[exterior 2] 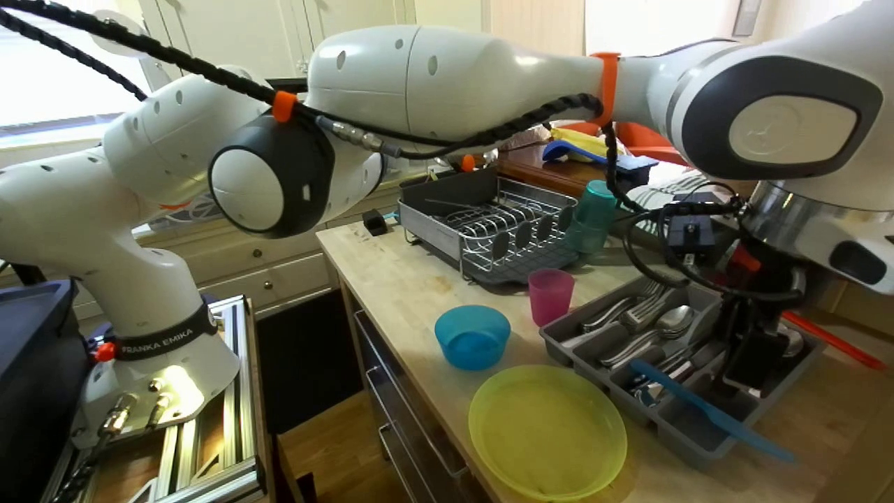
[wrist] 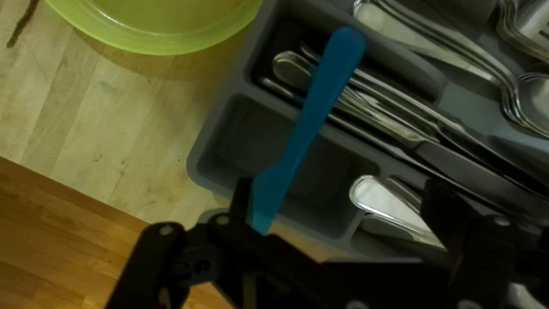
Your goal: Make the blue plastic knife in the utensil rack to face the opposite direction
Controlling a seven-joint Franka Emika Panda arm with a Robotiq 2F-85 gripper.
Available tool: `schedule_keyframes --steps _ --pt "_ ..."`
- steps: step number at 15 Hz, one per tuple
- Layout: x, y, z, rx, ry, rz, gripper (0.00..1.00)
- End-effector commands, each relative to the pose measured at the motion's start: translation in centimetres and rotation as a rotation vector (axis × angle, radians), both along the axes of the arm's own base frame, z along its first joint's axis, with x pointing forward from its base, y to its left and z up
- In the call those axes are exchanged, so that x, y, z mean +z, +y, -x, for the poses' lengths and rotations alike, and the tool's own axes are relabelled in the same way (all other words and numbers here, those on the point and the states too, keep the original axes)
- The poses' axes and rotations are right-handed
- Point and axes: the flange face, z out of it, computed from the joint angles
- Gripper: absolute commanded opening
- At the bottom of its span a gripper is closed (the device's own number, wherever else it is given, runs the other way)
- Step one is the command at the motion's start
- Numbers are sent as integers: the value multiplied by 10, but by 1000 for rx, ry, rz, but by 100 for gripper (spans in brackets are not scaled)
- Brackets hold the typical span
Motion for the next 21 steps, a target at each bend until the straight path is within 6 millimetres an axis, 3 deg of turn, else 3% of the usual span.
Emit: schedule_keyframes --steps 1,4,21 --pt "1 0 0 0 0 1 100" --pt "4 1 -1 2 -4 4 100" --pt "-51 -8 11 -11 42 -42 100"
